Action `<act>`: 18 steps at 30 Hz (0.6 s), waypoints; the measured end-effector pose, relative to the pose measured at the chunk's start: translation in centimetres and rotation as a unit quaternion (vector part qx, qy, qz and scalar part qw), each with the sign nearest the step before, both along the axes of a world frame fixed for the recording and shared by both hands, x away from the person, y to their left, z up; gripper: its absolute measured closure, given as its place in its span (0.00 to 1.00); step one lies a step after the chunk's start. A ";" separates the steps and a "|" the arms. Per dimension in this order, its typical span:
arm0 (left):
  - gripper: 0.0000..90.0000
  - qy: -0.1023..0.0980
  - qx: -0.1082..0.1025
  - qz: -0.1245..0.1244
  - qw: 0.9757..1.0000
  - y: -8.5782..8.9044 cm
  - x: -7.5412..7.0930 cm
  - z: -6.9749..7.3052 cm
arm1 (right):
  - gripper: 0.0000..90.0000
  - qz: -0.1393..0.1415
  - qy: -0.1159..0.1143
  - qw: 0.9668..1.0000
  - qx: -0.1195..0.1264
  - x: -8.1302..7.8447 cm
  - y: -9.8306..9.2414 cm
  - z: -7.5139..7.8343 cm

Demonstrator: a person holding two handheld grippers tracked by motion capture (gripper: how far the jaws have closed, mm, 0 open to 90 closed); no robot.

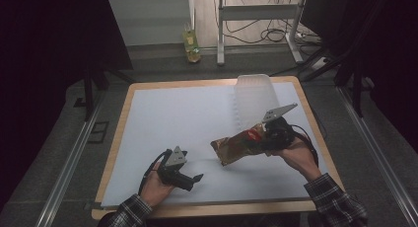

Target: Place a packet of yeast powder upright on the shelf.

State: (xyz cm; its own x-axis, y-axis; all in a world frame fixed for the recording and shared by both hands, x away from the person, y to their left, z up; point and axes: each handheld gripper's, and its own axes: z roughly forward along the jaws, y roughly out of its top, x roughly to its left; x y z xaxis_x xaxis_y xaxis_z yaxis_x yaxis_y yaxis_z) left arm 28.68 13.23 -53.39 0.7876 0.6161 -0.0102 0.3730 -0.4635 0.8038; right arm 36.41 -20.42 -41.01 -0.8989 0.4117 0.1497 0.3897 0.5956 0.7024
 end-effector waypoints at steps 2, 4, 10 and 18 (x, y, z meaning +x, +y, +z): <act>0.00 -0.005 0.001 0.002 1.000 0.1 0.0 0.0 | 0.81 0.001 -0.007 1.000 -0.004 0.1 -0.2 0.4; 0.00 -0.008 0.001 0.004 1.000 0.2 0.0 0.0 | 0.81 0.007 -0.013 1.000 -0.007 0.3 -0.3 0.8; 0.00 -0.011 0.003 0.004 1.000 0.1 0.0 0.0 | 0.81 0.012 -0.033 0.999 -0.022 0.6 -0.6 1.8; 0.00 -0.036 0.016 0.010 0.999 0.2 -0.1 0.0 | 0.81 0.015 -0.054 0.998 -0.034 1.1 -1.0 3.0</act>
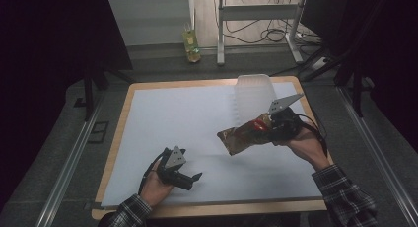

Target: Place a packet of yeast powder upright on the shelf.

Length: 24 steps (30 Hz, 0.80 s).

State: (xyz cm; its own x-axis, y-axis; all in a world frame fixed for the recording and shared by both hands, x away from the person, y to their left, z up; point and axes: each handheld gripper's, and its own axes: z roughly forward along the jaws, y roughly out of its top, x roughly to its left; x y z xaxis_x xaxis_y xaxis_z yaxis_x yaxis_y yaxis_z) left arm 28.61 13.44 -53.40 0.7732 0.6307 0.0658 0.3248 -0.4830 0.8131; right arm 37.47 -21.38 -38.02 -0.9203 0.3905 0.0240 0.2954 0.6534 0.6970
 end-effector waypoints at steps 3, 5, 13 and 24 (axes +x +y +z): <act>0.00 -0.007 0.001 0.003 1.000 0.1 0.0 0.0 | 0.81 0.007 -0.013 1.000 -0.009 0.2 -0.1 0.6; 0.00 -0.009 0.000 0.005 1.000 0.2 0.0 0.0 | 0.81 0.009 -0.019 1.000 -0.014 0.3 -0.1 0.9; 0.00 -0.017 -0.005 0.011 1.000 0.3 0.0 0.2 | 0.81 0.014 -0.042 0.999 -0.029 1.0 -0.3 2.1; 0.00 -0.013 -0.007 0.009 1.000 0.3 0.0 0.1 | 0.81 0.023 -0.087 0.994 -0.069 2.5 -0.5 4.6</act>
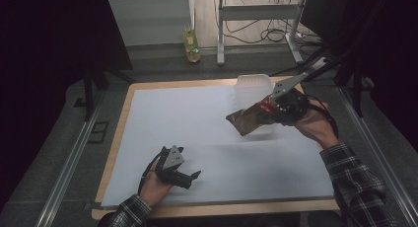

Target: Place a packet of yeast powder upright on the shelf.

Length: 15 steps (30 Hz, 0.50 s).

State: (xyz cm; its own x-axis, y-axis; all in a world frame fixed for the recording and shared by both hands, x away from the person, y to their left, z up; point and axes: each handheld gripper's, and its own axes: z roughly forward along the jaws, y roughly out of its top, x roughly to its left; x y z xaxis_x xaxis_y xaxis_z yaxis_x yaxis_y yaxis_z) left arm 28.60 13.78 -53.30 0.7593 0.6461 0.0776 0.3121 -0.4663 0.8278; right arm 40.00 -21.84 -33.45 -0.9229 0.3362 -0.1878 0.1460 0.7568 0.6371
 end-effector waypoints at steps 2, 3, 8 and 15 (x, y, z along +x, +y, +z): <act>0.00 0.001 0.000 -0.002 1.000 0.0 0.0 0.0 | 0.81 0.002 -0.005 1.000 -0.003 0.3 -0.1 0.4; 0.00 0.001 0.001 -0.002 1.000 0.0 0.0 0.0 | 0.81 0.001 -0.008 1.000 -0.005 0.5 -0.2 0.6; 0.00 0.002 0.004 -0.004 1.000 0.0 0.0 0.0 | 0.81 -0.003 -0.029 0.999 -0.015 1.5 -0.4 2.0; 0.00 0.003 0.003 -0.006 1.000 0.0 0.0 0.0 | 0.81 -0.006 -0.051 0.998 -0.021 2.7 -0.9 3.6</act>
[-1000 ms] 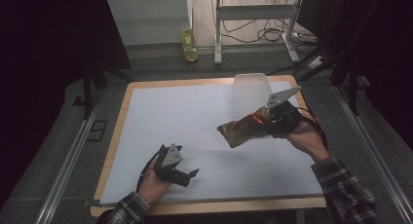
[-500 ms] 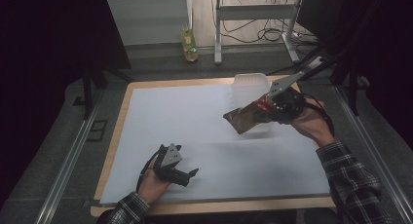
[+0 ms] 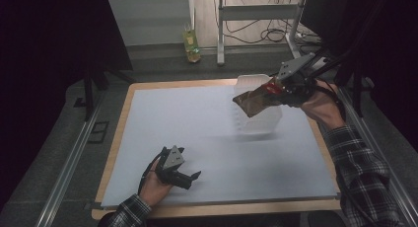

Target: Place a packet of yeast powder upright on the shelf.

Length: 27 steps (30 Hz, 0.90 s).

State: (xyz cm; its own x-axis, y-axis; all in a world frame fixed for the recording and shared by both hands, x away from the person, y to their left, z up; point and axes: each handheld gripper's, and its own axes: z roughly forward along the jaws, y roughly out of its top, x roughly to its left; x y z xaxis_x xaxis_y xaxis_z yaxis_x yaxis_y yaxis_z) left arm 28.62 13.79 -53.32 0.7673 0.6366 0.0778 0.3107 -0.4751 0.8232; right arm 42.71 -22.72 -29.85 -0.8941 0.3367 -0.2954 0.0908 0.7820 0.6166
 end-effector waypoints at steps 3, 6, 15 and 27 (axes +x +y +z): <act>0.00 0.000 0.000 -0.001 1.000 0.0 0.0 0.0 | 0.81 -0.010 -0.011 1.000 -0.009 1.0 -0.3 0.4; 0.00 0.002 0.000 -0.001 1.000 0.0 0.0 0.0 | 0.81 -0.015 -0.012 1.000 -0.017 1.6 -0.5 0.5; 0.00 0.003 -0.001 0.000 1.000 0.1 0.1 -0.1 | 0.81 -0.039 -0.020 0.998 -0.042 4.5 -1.5 0.1; 0.00 0.005 -0.004 0.000 1.000 0.2 0.1 -0.1 | 0.81 -0.025 -0.013 0.997 -0.071 7.3 -1.7 -1.6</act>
